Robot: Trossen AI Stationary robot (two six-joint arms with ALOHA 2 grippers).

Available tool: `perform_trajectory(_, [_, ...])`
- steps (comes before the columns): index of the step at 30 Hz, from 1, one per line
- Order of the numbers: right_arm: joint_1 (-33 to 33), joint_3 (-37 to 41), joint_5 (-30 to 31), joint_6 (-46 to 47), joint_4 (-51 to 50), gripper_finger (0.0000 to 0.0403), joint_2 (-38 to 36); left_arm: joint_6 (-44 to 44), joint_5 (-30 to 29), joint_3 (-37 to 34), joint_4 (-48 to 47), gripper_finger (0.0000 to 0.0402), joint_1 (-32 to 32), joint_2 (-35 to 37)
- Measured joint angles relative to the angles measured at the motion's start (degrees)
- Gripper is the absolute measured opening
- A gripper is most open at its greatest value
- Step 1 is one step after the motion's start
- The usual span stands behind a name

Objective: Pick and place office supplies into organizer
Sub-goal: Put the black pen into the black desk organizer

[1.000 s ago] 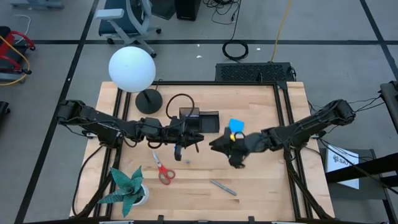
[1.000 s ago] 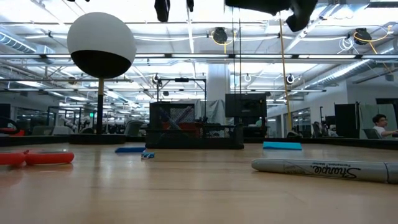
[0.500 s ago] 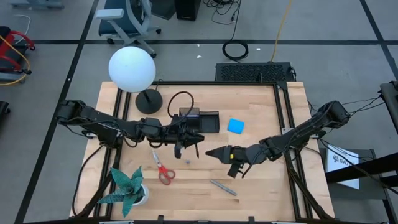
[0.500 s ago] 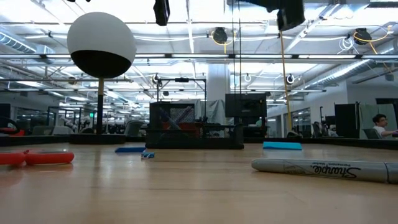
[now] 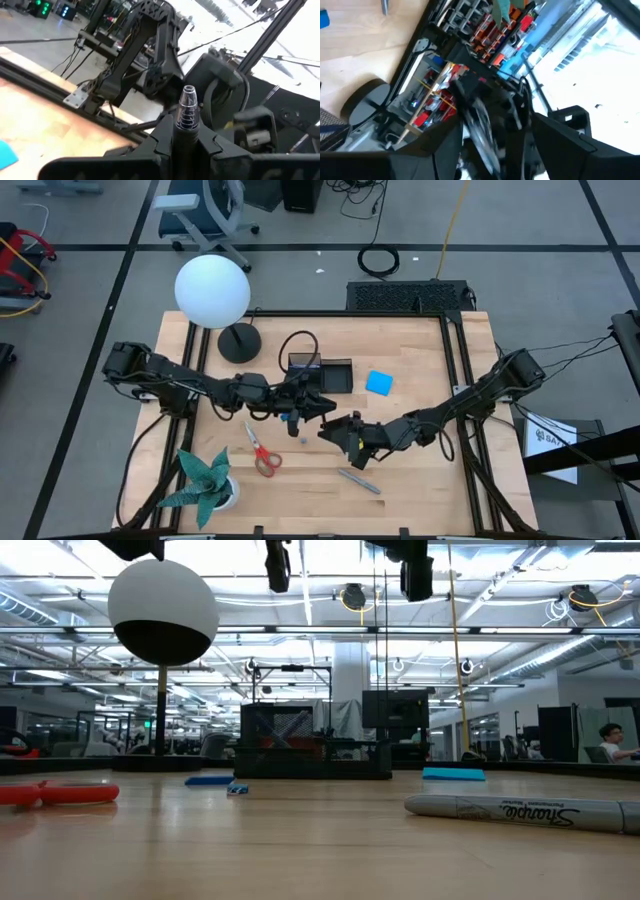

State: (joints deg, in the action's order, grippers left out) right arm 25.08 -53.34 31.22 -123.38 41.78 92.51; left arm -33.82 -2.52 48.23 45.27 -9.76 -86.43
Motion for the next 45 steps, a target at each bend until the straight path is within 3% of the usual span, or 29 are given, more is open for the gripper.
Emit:
perform_trajectory(8, [-1.1,0.0,-0.89,-2.92,2.16,0.0183,2.52,-0.76,0.49,0.02,1.89,0.003,0.04,-1.78])
perform_trajectory(17, [-0.81,0.0,0.03,3.33,3.98,0.0036,2.8,-2.12,1.23,0.01,1.87,0.003,0.05,-2.06])
perform_trajectory(21, [-0.79,-0.01,1.82,3.7,3.83,0.0035,2.8,-2.28,0.58,0.0,1.74,0.0032,0.11,-2.1])
perform_trajectory(31, [0.36,-0.07,5.21,9.3,4.16,0.0035,2.71,0.97,-0.14,0.0,0.75,0.0081,0.96,-2.1])
perform_trajectory(45, [1.73,0.04,14.3,7.98,5.44,0.0031,1.66,3.31,0.0,0.0,-0.35,0.0117,1.14,-1.94])
